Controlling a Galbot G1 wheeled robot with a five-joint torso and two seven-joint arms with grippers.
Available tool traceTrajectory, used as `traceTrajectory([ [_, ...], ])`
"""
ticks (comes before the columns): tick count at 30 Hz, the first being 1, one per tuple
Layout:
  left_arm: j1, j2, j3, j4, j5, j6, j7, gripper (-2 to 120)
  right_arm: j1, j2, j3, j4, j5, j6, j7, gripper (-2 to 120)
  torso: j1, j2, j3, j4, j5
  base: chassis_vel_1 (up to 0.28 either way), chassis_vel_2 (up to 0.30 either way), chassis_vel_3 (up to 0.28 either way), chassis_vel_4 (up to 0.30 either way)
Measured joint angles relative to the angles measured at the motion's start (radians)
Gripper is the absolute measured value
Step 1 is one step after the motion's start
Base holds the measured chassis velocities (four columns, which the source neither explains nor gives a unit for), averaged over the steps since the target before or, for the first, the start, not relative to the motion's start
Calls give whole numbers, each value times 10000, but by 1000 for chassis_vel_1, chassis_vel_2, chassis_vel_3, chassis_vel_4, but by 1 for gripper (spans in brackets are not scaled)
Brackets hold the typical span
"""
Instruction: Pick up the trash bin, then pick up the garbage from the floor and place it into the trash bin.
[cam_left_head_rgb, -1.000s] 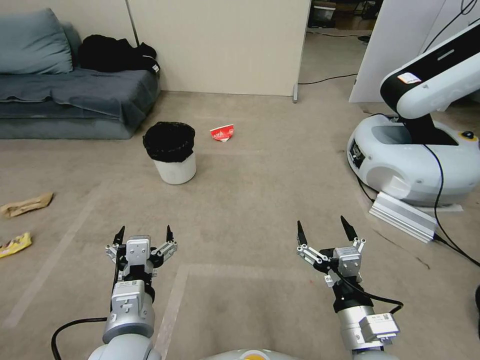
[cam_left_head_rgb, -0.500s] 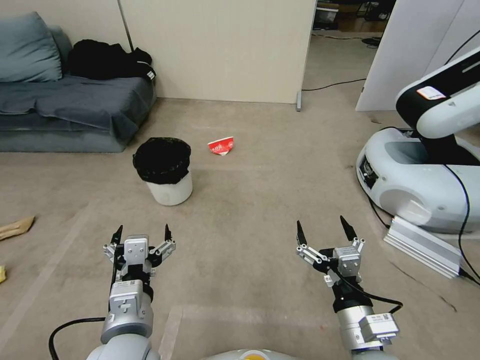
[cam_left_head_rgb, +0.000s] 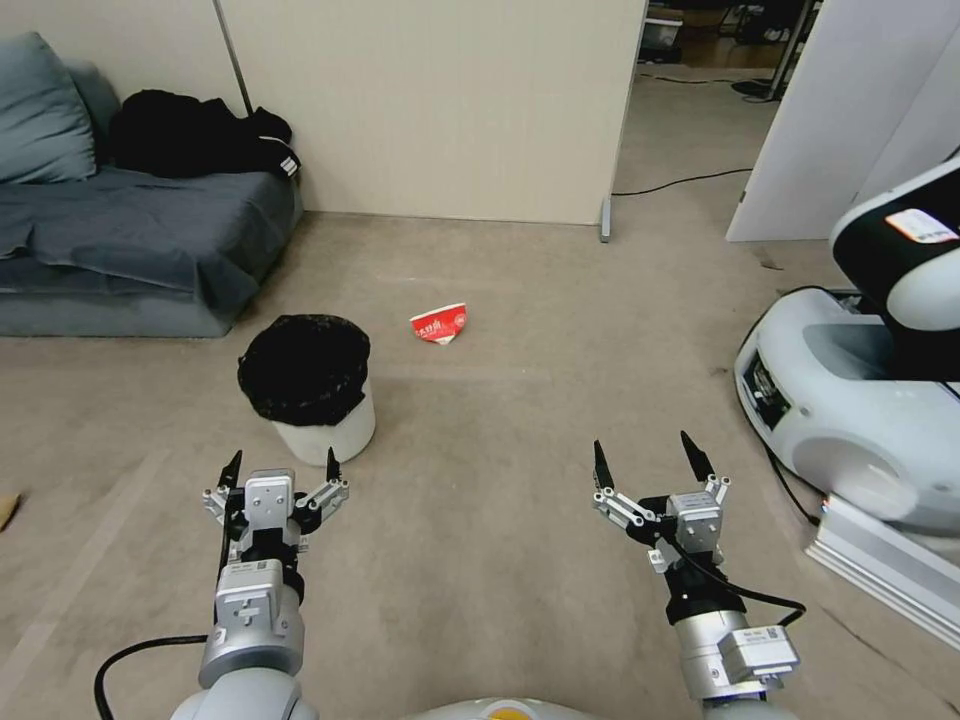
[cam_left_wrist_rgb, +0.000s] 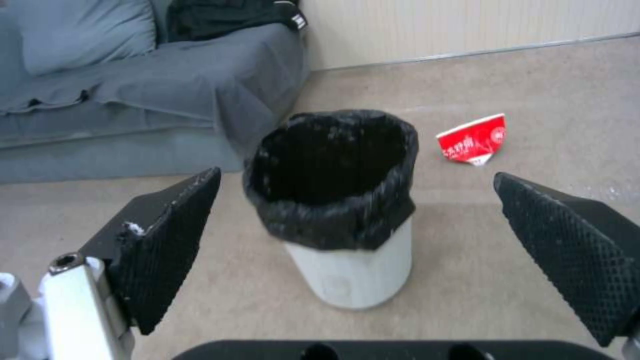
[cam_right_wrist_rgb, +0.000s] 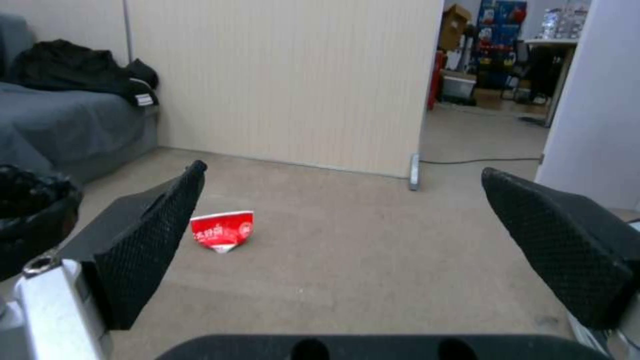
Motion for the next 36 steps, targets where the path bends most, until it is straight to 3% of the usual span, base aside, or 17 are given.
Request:
traceTrajectory([
  [28,-25,-18,-15,22,3,-6,-23,100,21,0,14,-138,-39,-12,-43,100,0,0,0,0,2,-205,209,211,-204],
  [36,-5,-9,-35,-7,-5,-6,-34,100,31,0,14,-148,97,65,-139,100,0,0,2,-1,0,-83,71,71,-83],
])
